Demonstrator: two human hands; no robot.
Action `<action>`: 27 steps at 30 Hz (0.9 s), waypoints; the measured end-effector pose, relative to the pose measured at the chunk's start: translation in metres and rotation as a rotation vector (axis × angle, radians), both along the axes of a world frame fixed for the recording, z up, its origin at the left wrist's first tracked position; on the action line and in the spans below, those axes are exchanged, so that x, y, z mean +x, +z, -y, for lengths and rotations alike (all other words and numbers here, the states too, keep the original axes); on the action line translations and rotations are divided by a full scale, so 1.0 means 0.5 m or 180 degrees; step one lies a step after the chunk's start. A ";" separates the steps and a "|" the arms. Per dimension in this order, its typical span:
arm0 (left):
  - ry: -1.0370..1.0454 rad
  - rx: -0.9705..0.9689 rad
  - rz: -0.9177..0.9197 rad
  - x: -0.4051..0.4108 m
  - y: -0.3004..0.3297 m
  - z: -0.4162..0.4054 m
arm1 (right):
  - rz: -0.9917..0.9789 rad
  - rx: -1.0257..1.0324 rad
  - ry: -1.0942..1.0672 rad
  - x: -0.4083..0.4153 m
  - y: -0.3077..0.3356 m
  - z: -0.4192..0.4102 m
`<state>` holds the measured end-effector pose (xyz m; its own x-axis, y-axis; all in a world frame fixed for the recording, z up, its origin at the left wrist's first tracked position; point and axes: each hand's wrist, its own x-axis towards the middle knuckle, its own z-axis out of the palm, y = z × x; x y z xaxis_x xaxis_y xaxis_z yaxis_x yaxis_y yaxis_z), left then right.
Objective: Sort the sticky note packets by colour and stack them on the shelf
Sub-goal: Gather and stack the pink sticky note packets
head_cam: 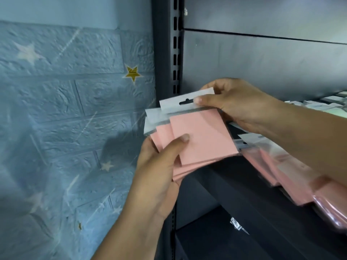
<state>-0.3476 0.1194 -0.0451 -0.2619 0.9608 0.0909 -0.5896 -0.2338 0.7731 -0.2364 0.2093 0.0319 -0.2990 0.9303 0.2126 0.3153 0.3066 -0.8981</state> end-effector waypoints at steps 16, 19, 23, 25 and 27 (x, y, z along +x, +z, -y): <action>0.0972 0.0756 -0.3409 0.001 -0.044 -0.085 | -0.0227 -0.1278 0.1772 0.063 -0.010 -0.045; 0.1295 0.0474 -0.3898 0.015 -0.052 -0.085 | 0.0175 -0.1036 0.1398 0.087 -0.009 -0.062; 0.1392 0.0231 -0.4250 0.035 -0.057 -0.092 | 0.0147 -0.0703 0.0951 0.093 -0.016 -0.077; 0.1371 0.0157 -0.4410 0.039 -0.048 -0.103 | 0.0335 -0.0656 0.0848 0.098 -0.014 -0.085; 0.1252 -0.0008 -0.4605 0.047 -0.035 -0.109 | 0.0627 -0.0682 0.0749 0.105 -0.015 -0.092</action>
<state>-0.3243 0.1739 -0.0626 -0.1841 0.8529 0.4886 0.7633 -0.1892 0.6178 -0.1838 0.2553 0.0246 -0.5258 0.8483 -0.0623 0.4316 0.2030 -0.8789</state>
